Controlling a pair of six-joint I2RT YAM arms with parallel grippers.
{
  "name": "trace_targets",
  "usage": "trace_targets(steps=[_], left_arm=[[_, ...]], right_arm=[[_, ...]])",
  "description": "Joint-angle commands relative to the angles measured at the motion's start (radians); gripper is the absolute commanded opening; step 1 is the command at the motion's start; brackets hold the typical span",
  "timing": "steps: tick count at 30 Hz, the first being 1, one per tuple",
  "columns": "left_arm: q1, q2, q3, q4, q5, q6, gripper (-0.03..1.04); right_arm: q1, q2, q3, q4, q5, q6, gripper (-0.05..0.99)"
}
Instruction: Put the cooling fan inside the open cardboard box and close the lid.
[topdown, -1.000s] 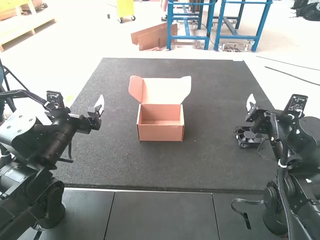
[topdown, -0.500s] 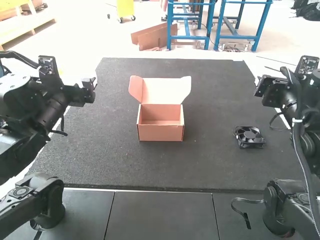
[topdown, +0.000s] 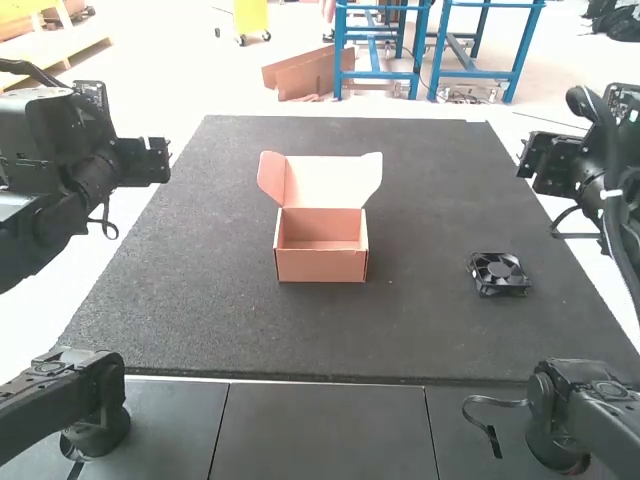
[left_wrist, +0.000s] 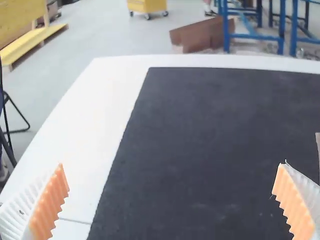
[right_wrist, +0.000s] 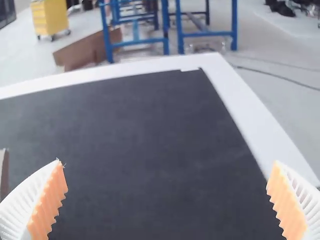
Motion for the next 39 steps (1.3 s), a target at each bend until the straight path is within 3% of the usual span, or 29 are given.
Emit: trace_targets(steps=[1,5,9,14,17,21,24,29,39], left_arm=[[0.019,0.018,0.049,0.011,0.022,-0.008,0.97],[0.012,0.041,0.081,-0.027,0.035,-0.008,0.97],[0.006,0.083,0.109,-0.075,0.035,-0.008,0.97],[0.006,0.126,0.156,-0.158,0.034,-0.006,0.97],[0.006,0.146,0.170,-0.178,0.034,-0.002,0.97],[0.006,0.167,0.176,-0.201,0.032,0.011,0.97],[0.009,0.190,0.181,-0.231,0.034,0.012,0.97],[0.006,0.207,0.185,-0.251,0.037,0.012,0.97],[0.006,0.227,0.210,-0.262,0.072,0.012,0.97]], right_arm=[[-0.010,0.127,0.109,-0.033,0.014,-0.012,0.91],[-0.009,0.308,0.234,-0.156,0.009,-0.031,0.91],[-0.013,0.418,0.281,-0.218,-0.049,-0.100,0.92],[-0.029,0.490,0.310,-0.265,-0.003,-0.126,0.86],[-0.061,0.555,0.338,-0.372,0.000,-0.132,0.85],[-0.128,0.590,0.350,-0.404,-0.060,-0.131,0.86],[-0.193,0.652,0.372,-0.456,-0.063,-0.132,0.85],[-0.289,0.773,0.419,-0.542,-0.168,-0.183,0.85],[-0.317,0.952,0.461,-0.599,-0.187,-0.276,0.86]])
